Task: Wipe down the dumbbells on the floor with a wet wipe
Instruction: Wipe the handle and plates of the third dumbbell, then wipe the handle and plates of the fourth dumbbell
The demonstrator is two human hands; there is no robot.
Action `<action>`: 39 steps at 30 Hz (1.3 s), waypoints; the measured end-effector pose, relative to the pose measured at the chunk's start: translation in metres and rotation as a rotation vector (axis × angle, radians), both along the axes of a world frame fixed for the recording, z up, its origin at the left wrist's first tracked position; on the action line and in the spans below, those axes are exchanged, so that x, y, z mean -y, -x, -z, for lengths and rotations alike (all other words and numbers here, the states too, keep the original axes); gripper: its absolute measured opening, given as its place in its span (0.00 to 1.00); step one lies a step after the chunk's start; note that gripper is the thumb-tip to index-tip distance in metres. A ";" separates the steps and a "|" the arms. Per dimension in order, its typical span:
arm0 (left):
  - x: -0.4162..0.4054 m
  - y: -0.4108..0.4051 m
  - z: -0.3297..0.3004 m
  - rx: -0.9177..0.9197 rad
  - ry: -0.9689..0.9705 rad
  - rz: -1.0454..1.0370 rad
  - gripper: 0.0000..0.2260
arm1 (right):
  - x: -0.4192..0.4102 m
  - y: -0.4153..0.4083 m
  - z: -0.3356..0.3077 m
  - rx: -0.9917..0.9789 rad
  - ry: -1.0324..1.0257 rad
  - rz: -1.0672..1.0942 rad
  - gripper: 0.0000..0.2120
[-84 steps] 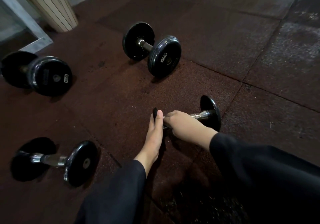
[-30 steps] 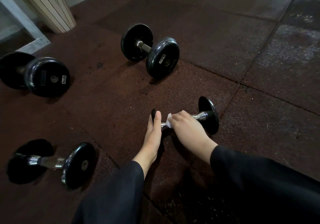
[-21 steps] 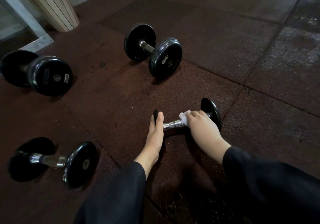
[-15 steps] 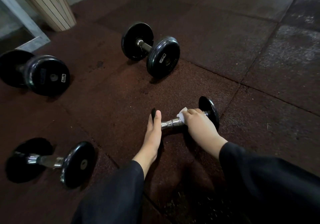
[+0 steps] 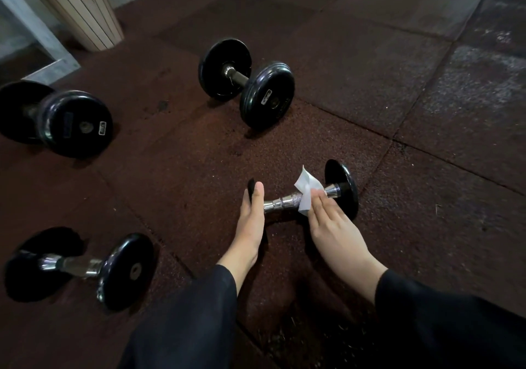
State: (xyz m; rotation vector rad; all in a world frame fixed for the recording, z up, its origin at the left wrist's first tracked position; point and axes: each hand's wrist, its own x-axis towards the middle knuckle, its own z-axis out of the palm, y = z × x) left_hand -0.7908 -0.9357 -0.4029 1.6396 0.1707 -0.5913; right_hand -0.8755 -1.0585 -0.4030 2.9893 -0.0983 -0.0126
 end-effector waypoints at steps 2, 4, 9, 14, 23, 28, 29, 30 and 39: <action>0.000 -0.002 0.000 -0.002 0.002 -0.004 0.32 | -0.003 -0.008 -0.004 -0.073 -0.012 0.042 0.22; 0.000 -0.002 0.000 -0.006 0.006 -0.002 0.33 | 0.000 -0.015 -0.011 -0.122 -0.016 0.111 0.18; -0.001 0.001 -0.003 -0.017 -0.001 0.002 0.37 | 0.010 -0.015 -0.009 -0.186 0.106 0.179 0.12; 0.001 0.002 -0.008 -0.031 -0.005 0.008 0.32 | 0.012 -0.032 -0.018 -0.077 0.206 0.121 0.15; -0.003 0.001 -0.016 -0.022 -0.067 0.061 0.29 | -0.002 -0.044 -0.024 -0.217 0.334 0.081 0.26; 0.003 -0.004 -0.044 -0.026 -0.361 0.129 0.28 | 0.006 -0.059 -0.057 -0.280 0.314 -0.071 0.14; 0.005 -0.006 -0.056 -0.011 -0.451 0.160 0.29 | 0.013 -0.064 -0.069 -0.304 0.248 -0.099 0.12; 0.009 -0.009 -0.071 0.001 -0.541 0.205 0.30 | 0.021 -0.067 -0.088 -0.317 0.155 -0.100 0.12; 0.057 -0.021 -0.286 0.128 -0.706 0.723 0.22 | 0.087 -0.028 -0.309 -0.343 -0.447 0.531 0.11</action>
